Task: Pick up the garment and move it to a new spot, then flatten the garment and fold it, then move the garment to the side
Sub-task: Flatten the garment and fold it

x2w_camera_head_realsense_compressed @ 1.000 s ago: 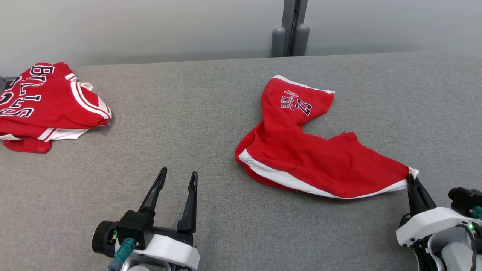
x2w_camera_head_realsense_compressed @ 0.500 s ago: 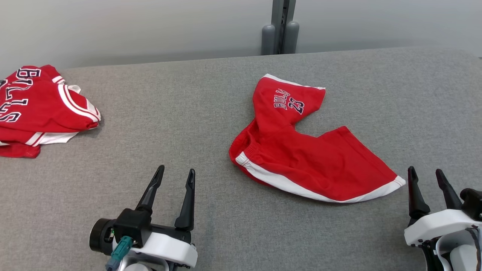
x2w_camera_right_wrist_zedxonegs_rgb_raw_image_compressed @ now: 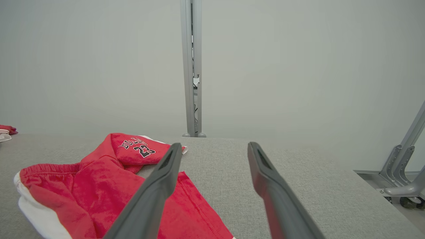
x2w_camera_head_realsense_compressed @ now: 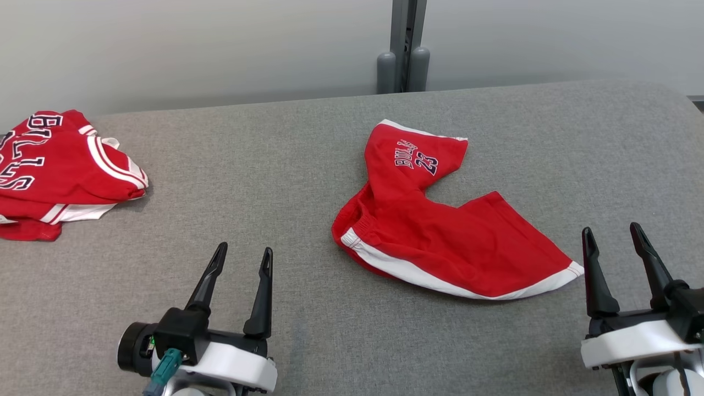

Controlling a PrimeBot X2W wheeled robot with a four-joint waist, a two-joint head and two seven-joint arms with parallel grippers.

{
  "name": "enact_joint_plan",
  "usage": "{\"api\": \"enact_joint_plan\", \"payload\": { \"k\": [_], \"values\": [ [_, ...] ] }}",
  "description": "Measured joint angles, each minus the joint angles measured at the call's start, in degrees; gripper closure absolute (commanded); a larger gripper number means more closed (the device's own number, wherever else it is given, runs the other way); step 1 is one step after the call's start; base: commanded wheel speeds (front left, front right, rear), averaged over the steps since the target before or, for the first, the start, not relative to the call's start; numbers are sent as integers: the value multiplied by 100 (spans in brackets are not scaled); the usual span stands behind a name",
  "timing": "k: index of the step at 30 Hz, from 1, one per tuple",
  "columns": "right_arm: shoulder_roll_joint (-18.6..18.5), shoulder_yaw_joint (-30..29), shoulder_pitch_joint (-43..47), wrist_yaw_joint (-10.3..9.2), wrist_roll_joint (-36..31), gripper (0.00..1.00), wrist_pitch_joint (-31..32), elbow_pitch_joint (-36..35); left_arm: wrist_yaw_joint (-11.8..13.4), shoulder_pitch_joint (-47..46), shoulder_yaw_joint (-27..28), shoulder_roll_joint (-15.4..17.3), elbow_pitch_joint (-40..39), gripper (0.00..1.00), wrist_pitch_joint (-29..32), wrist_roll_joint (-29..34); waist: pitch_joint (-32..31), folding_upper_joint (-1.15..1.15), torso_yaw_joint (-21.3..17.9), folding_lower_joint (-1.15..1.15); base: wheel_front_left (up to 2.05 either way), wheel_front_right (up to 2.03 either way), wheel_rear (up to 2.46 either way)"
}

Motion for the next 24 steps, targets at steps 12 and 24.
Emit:
{"api": "enact_joint_plan", "payload": {
  "k": [12,24],
  "values": [
    [155,-316,573,0,104,0,0,-530,62,457,270,-1,-158,0,0,-44,-265,0,87,0,0,0,0],
    [170,-98,597,0,268,0,0,-453,49,503,240,-1,-136,0,0,-40,-310,0,93,0,0,0,0]
  ]
}}
